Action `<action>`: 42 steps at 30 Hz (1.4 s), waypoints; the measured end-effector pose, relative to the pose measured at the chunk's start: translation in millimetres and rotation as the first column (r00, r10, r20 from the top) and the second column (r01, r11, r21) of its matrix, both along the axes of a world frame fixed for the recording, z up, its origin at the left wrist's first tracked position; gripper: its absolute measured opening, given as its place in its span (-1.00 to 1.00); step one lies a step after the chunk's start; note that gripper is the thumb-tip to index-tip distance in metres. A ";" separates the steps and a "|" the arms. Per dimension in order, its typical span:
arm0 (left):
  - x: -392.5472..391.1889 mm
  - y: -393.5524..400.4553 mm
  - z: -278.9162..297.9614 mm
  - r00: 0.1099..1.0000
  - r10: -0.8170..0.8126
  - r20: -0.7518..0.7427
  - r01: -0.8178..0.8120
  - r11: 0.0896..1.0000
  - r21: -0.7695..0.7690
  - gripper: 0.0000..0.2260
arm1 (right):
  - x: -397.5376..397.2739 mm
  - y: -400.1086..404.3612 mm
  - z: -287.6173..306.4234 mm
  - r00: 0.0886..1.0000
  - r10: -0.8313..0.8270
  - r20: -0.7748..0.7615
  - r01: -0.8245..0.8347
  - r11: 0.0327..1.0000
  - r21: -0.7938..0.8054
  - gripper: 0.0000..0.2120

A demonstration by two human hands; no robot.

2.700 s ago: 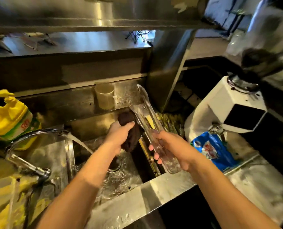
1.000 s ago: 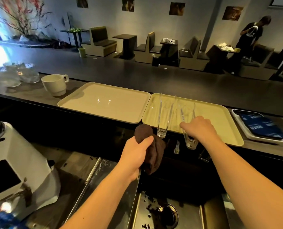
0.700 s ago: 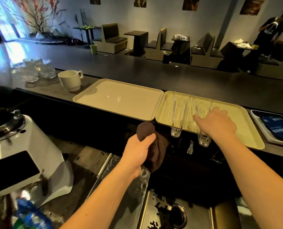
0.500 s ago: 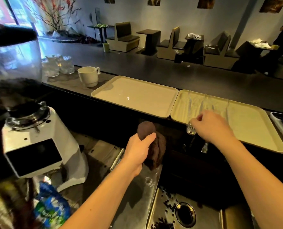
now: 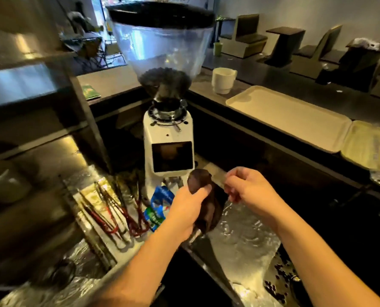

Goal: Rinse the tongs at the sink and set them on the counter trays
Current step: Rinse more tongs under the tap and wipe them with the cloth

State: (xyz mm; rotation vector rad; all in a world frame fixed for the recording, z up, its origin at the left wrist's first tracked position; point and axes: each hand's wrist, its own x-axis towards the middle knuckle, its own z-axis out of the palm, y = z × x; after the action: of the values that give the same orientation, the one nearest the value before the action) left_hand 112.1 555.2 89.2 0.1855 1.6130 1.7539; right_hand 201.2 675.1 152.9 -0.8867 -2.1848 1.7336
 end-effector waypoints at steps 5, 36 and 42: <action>-41.3 -99.5 -22.1 0.986 0.166 -0.007 -0.166 0.986 -0.033 -0.92 | -62.3 -90.0 -25.8 0.994 0.110 0.002 -0.109 0.987 -0.117 -0.81; -158.3 -219.4 -139.7 0.813 0.577 0.085 -0.498 0.763 -0.412 -0.94 | -238.2 -171.7 -217.4 0.699 0.261 0.666 -0.676 0.546 0.496 -0.78; -164.8 -212.8 -132.4 0.767 0.634 0.095 -0.563 0.737 -0.374 -0.82 | -239.9 -157.1 -209.3 0.748 0.254 0.614 -0.618 0.604 0.503 -0.67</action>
State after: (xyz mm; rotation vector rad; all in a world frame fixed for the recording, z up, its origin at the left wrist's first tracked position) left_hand -52.7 342.4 -43.2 -0.7569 1.8920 1.8329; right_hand -38.7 517.9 -56.5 -0.6127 -3.2876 0.6433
